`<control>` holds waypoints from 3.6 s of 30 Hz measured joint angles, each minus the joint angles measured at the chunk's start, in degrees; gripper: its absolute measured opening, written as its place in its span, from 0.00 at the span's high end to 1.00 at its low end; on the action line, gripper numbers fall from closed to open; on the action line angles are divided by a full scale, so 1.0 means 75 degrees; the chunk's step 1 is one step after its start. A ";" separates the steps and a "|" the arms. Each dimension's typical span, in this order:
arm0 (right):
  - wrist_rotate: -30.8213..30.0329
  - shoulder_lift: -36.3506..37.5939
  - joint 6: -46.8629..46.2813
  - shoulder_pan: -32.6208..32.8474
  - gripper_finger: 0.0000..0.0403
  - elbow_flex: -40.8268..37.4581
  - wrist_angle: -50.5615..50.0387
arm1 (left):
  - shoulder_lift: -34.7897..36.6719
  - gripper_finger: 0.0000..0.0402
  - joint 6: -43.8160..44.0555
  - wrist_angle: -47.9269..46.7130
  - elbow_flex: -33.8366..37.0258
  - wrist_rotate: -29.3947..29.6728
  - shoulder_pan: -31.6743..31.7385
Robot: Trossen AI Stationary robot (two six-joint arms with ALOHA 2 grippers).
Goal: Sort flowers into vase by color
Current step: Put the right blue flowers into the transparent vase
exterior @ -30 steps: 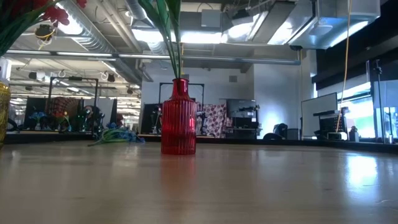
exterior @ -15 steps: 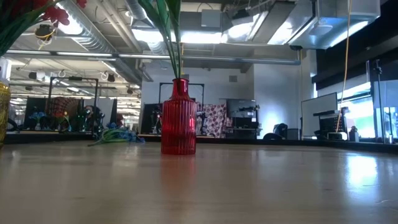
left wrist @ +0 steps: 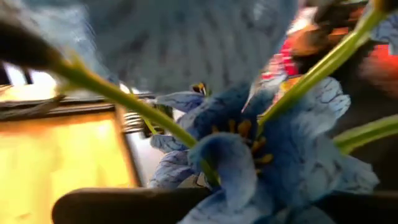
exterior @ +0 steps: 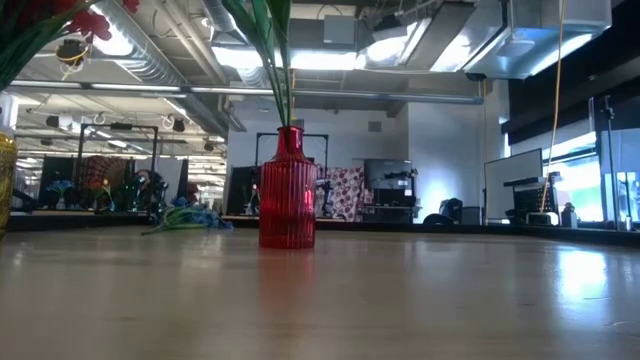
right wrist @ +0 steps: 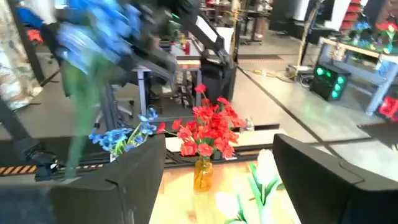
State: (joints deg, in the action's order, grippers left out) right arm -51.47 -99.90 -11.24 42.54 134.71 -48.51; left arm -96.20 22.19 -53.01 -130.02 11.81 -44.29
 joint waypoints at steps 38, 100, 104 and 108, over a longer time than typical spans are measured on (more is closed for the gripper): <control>-0.2506 -0.0318 -0.3095 -0.0026 0.26 -0.1678 0.0864 | -0.0023 0.99 0.4483 -0.4340 0.1356 0.3690 -0.4407; -0.1956 -0.0318 -0.3124 -0.0026 0.26 -0.1675 0.0274 | 0.0236 0.99 0.5762 -0.4797 0.2221 0.5323 -0.4393; -0.1997 -0.0318 -0.3124 -0.0026 0.26 -0.1675 0.0276 | 0.0236 0.99 0.6013 -0.4774 0.2514 0.5359 -0.4396; -0.1997 -0.0318 -0.3125 -0.0026 0.26 -0.1675 0.0276 | 0.0236 0.99 0.6200 -0.4753 0.2779 0.5596 -0.4391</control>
State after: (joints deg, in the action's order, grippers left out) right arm -66.45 -102.28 -34.68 42.35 122.15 -46.44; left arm -94.43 68.69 -88.66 -109.18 53.78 -77.22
